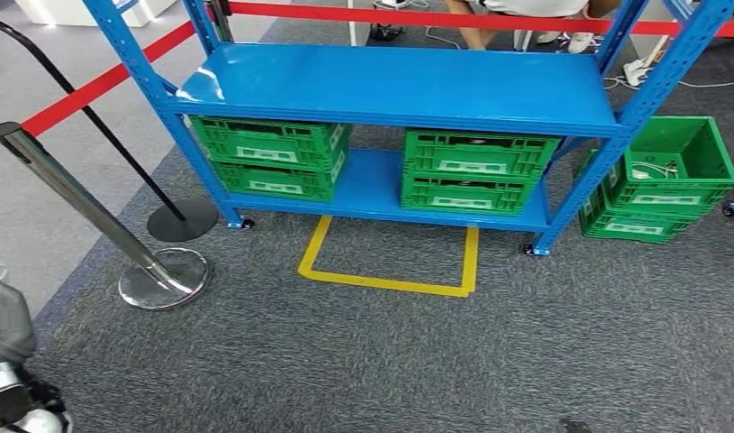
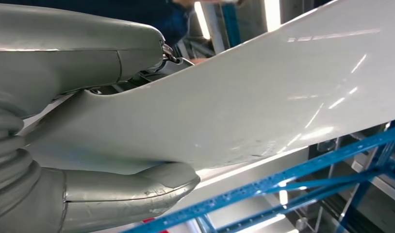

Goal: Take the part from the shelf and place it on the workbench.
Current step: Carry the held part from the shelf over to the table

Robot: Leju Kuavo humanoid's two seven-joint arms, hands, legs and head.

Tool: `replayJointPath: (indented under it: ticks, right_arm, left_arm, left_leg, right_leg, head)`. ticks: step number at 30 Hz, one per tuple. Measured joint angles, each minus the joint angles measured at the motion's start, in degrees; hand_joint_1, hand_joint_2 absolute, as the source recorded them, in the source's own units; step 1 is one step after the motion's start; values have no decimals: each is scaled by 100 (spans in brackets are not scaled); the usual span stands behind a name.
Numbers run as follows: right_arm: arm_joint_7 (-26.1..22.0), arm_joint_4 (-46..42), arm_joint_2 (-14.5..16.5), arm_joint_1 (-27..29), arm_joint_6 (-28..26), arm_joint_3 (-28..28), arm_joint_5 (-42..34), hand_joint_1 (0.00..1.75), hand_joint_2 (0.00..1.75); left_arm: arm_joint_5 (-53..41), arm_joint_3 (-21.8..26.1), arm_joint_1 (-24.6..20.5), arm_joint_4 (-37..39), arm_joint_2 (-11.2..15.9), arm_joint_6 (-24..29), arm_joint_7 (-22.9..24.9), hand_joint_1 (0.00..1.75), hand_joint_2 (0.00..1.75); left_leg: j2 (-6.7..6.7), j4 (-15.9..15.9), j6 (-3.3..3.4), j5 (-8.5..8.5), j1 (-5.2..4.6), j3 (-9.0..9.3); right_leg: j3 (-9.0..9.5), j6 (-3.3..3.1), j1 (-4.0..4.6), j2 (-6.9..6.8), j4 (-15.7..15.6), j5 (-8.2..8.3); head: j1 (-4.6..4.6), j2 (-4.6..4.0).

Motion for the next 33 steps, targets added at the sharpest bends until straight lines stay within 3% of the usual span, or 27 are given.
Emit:
replayJointPath:
  ticks: [2,3,4,6,8,10,12,14,16,18,19,20,21,23,25,27,28,29,31,33]
  right_arm:
    - [0,0,-3,21,-4,-1,0,0,175]
    - [1,0,-5,25,-5,-2,0,0,175]
    - [1,0,-5,25,-5,-2,0,0,175]
    - [1,0,-5,15,0,-2,0,0,175]
    - [2,0,-5,8,3,-2,0,0,175]
    - [12,0,-5,5,17,-2,-1,0,175]
    - [40,0,-5,-6,58,-2,-2,0,175]
    - [67,1,-3,-17,111,0,-2,0,175]
    - [84,2,0,-3,140,2,5,0,175]
    - [149,2,-1,23,155,1,28,0,175]
    - [214,2,-1,30,171,1,46,0,175]
    - [285,2,-1,31,189,1,63,0,175]
    - [345,2,-1,29,206,1,75,0,175]
    - [363,3,4,24,217,2,84,0,175]
    - [295,4,11,20,209,3,85,0,175]
    - [246,4,24,5,201,3,82,0,175]
    - [237,4,36,-10,201,2,81,0,175]
    - [231,4,48,-22,199,2,81,0,175]
    - [220,4,62,-21,192,1,84,0,175]
    - [224,4,63,6,163,1,86,0,175]
  left_arm:
    - [1,-2,-3,4,-4,1,0,175,175]
    - [2,-2,3,7,-6,1,0,175,175]
    - [2,-2,6,9,-7,1,0,175,175]
    - [2,-2,8,12,-8,1,0,175,175]
    - [1,-3,-10,12,-9,1,-1,175,175]
    - [-1,-3,-18,12,-10,3,-1,175,175]
    - [-13,4,1,12,-10,10,-1,175,175]
    - [-20,11,-4,14,-8,15,11,175,175]
    - [-15,14,-23,15,-10,15,29,175,175]
    - [-5,20,-18,16,-14,18,29,175,175]
    - [10,32,-8,15,-16,22,14,175,175]
    - [35,51,3,13,-20,26,-8,175,175]
    - [82,76,13,7,-27,20,-38,175,175]
    - [193,133,21,-27,-49,-75,-101,175,175]
    - [239,181,8,-70,-75,-250,-141,175,175]
    - [220,202,-6,-87,-110,-372,-171,175,175]
    - [199,203,-15,-88,-132,-396,-200,175,175]
    - [172,202,-33,-91,-150,-406,-233,175,175]
    - [92,197,-68,-105,-182,-418,-287,175,175]
    - [23,191,-73,-131,-213,-460,-297,175,175]
  left_leg:
    - [128,802,-49,-411,13,-335]
    - [143,1050,-62,-495,18,-418]
    - [151,1075,-63,-465,20,-389]
    - [259,472,-29,-154,9,8]
    - [553,-320,35,104,-35,466]
    - [678,-620,102,156,-73,588]
    - [526,-639,179,190,-67,539]
    - [379,-655,253,236,-38,512]
    - [241,-656,298,270,-24,481]
    - [77,-651,313,294,-26,451]
    - [-13,-646,309,304,-24,443]
    - [-103,-640,301,312,-20,440]
    - [-190,-630,286,317,-14,439]
    - [-347,-588,239,322,-12,409]
    - [-489,-555,167,355,-12,335]
    - [-622,-556,92,405,9,265]
    - [-577,-522,62,384,6,231]
    - [-449,-393,37,294,-1,161]
    - [-61,226,-6,-71,-19,-123]
    - [120,961,-35,-395,-9,-450]
  right_leg:
    - [-58,-21,9,-146,2,25]
    - [-82,-22,14,-222,2,36]
    - [-98,-18,18,-297,3,45]
    - [-102,-8,26,-443,3,55]
    - [-99,24,54,-572,18,51]
    - [-105,74,88,-703,35,46]
    - [-113,135,90,-793,43,32]
    - [-208,205,67,-512,266,-142]
    - [-501,242,51,-117,953,-526]
    - [-814,244,51,-14,1658,-792]
    - [-853,242,50,-5,1745,-766]
    - [-778,238,43,10,1587,-627]
    - [-601,239,28,66,1225,-413]
    - [-221,247,-30,354,448,-131]
    - [-72,239,-60,526,141,-100]
    - [-78,183,-54,400,141,-79]
    - [-82,143,-55,326,138,-62]
    - [-85,102,-58,247,127,-43]
    - [-96,48,-45,82,109,-23]
    - [-112,36,-23,-99,108,-22]
  head:
    - [-19,0]
    - [-18,0]
    - [-19,0]
    - [-18,0]
    - [-23,0]
    - [-24,0]
    - [-20,0]
    - [-4,0]
    - [16,0]
    - [21,0]
    - [23,0]
    - [22,0]
    - [22,0]
    - [19,0]
    - [15,0]
    - [16,0]
    - [9,0]
    - [-14,0]
    - [-61,0]
    - [-78,0]
